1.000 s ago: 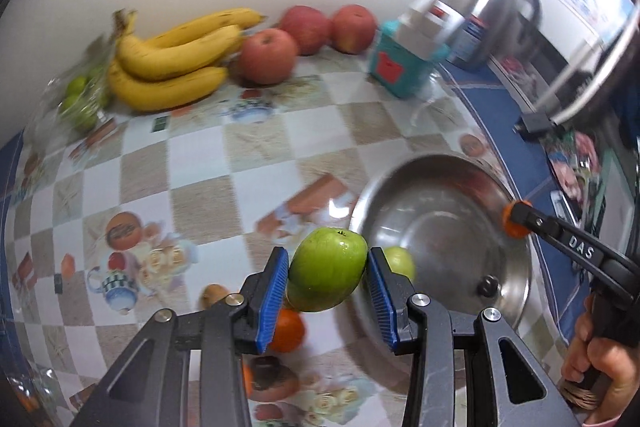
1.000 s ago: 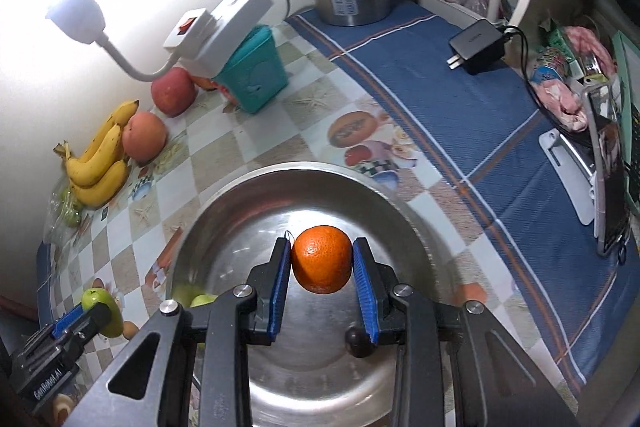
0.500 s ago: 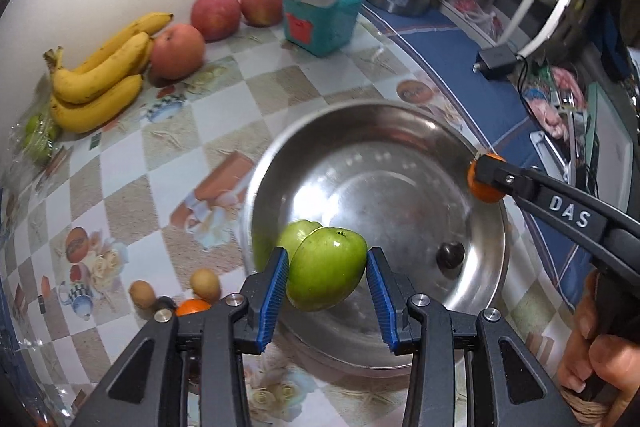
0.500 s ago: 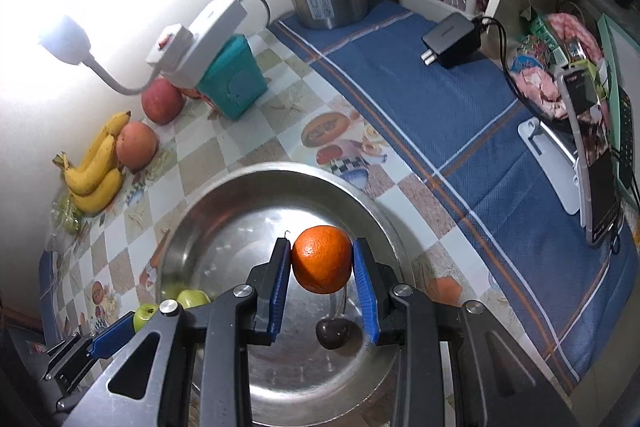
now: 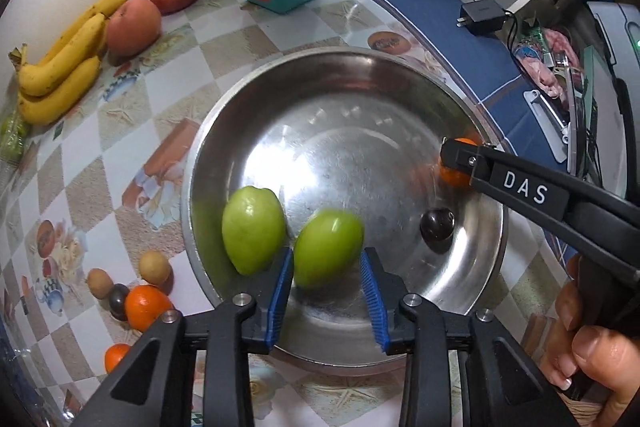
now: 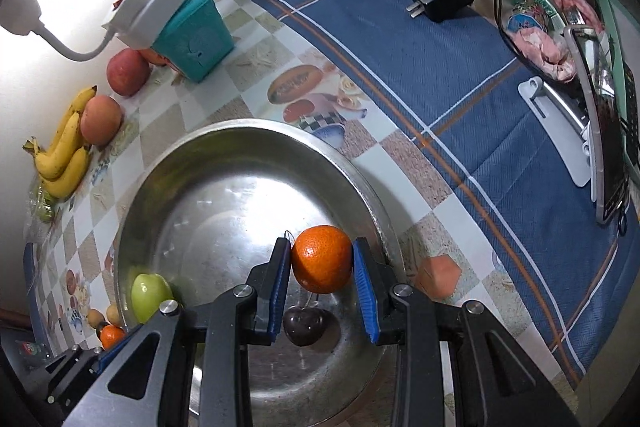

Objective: Organize fruits
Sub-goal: 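Carry the orange and green apple over the steel bowl with both tools, then open both tools to release the green apple and orange into the bowl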

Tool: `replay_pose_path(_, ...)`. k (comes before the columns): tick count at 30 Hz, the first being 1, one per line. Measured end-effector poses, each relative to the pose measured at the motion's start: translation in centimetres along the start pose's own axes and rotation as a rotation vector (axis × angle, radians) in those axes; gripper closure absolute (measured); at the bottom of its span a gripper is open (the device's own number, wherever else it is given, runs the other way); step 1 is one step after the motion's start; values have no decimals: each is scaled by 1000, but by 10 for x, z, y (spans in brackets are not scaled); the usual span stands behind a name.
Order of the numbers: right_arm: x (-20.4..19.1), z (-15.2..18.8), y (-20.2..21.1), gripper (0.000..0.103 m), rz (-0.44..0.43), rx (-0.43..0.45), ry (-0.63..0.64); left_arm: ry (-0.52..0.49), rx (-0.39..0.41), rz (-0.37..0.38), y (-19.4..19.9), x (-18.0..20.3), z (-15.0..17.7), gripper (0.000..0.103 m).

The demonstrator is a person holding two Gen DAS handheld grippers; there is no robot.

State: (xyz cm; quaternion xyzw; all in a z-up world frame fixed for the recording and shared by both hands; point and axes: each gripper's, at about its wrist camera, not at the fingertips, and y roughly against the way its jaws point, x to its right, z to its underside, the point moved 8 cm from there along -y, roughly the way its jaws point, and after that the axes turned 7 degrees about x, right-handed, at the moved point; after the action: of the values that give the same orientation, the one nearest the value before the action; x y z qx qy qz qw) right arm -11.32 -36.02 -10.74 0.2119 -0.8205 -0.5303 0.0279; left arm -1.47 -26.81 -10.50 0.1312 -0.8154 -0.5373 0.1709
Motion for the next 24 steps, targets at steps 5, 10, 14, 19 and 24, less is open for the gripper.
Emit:
replay_pose_path(5,0,3,-5,70,6,-14,7,0,-7,0,-3,-1,3,66)
replay_pose_path(10,0,5,-8,70,11,-27,11,1,-5,0,-3,-3,2,66)
replay_pose_path(14,-1,6,-9,69,15,-33,21,12,-4,-3,-2,-7,2,66)
replay_pose_path(19,0,7,-10,69,16,-36,17,22,2,-9,0,-11,1,66)
replay_pose_path(24,-2,5,-8,68,21,-33,26,29,17,-15,5,-15,-2,65)
